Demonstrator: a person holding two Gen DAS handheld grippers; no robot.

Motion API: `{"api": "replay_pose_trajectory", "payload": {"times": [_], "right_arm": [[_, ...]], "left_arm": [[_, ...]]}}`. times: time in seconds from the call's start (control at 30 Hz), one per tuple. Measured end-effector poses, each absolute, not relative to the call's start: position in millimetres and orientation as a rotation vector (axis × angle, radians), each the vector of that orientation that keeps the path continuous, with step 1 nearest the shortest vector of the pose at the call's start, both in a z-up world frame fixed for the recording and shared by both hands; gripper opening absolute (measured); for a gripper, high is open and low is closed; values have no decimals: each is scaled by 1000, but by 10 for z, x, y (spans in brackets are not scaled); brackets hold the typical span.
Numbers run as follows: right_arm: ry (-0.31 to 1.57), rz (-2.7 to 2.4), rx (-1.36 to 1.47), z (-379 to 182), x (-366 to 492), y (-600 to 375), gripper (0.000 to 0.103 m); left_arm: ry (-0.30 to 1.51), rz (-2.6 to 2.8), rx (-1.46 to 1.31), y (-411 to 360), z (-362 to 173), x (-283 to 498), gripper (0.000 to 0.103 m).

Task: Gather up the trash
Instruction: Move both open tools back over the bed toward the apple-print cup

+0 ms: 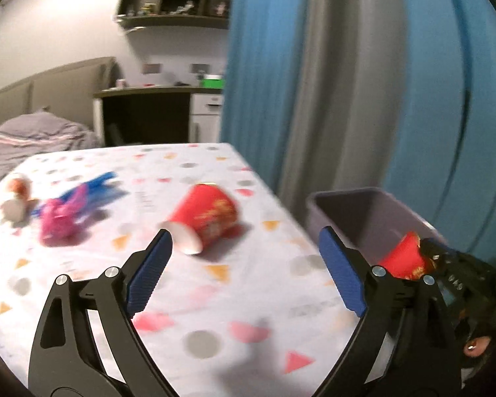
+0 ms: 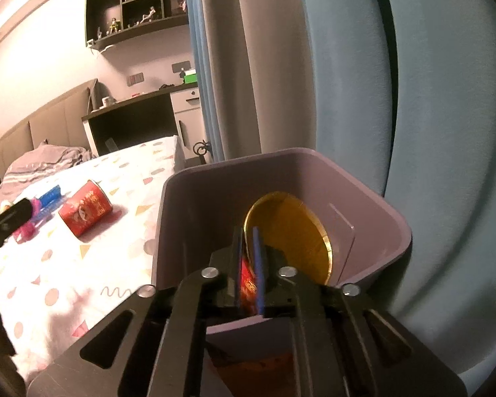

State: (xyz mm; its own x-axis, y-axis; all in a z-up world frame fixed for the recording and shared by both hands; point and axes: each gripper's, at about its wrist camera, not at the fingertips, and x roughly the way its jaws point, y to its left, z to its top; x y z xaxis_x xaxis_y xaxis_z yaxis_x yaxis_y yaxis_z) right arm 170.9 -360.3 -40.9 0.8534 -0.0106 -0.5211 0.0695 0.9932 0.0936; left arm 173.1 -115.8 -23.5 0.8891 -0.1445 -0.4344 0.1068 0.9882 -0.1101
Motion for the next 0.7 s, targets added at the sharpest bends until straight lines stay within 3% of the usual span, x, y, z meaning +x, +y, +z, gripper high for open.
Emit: {"api": "replay_pose_trajectory", "payload": {"times": [0.07,0.23,0.57,0.7], "right_arm": [[541,-47,108,-406,1682,-3601,36],[530,-63,115,-341,1591,-3595,42],[469,-29,120,-120,1341,-3166,75],[463,19,108,-75,1317,-2892,80]], "left_arm": [[461,-96,-84,-1014,-234,1690,89],[452,-31,-88,-748,-223,1609,89],[440,76,-119,-251,-200,1399,89],[434,117,-132,-51,-184,1304,89]]}}
